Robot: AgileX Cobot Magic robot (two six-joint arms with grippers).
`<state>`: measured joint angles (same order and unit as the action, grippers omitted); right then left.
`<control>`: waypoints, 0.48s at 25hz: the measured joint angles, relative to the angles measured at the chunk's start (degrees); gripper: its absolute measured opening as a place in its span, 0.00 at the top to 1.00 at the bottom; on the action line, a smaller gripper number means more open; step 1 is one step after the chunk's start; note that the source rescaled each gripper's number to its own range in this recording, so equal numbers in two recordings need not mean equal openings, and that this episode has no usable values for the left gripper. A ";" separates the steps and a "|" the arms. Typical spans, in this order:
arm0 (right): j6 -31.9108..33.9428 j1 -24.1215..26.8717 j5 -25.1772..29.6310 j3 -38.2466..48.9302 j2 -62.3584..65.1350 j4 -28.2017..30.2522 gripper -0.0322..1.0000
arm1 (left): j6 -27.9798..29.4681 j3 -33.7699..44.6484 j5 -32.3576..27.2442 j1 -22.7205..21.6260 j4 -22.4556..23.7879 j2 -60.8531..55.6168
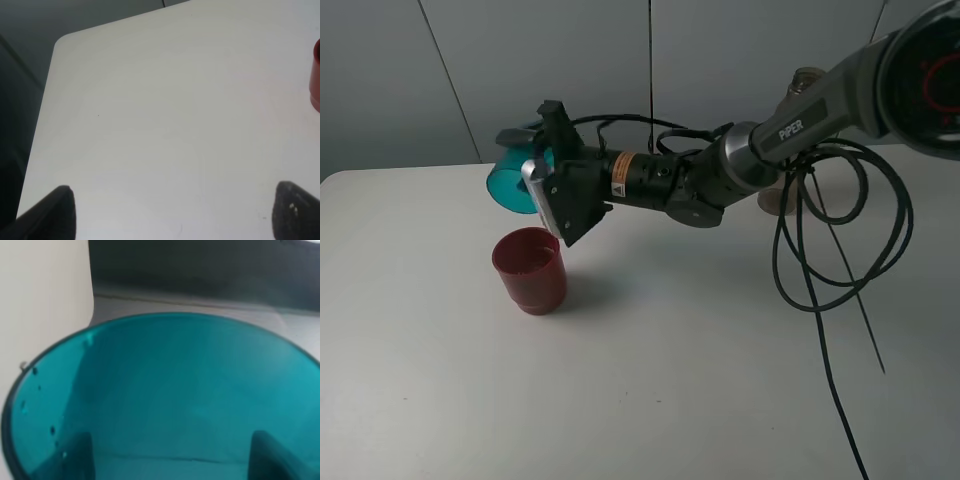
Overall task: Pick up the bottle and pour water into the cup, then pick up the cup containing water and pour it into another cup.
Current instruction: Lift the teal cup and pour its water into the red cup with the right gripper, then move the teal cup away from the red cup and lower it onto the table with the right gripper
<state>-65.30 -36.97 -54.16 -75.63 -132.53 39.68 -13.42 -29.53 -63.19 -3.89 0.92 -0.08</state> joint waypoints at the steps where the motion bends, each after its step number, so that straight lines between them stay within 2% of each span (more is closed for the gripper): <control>1: 5.20 0.00 0.00 0.00 0.00 0.00 0.91 | 0.00 0.00 0.00 0.00 0.00 0.00; 5: 30.34 0.00 1.13 0.00 0.49 0.00 0.91 | 0.00 0.00 0.00 0.00 0.00 0.00; 7: 42.40 0.00 4.17 0.00 1.16 0.00 0.91 | 0.00 0.00 0.00 0.00 0.00 0.00; 12: 65.30 0.89 11.44 0.00 3.31 -3.68 0.91 | 0.00 0.00 0.00 0.00 0.00 0.00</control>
<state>0.00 -36.08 -42.73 -75.63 -129.21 36.00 -13.42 -29.53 -63.19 -3.89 0.92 -0.08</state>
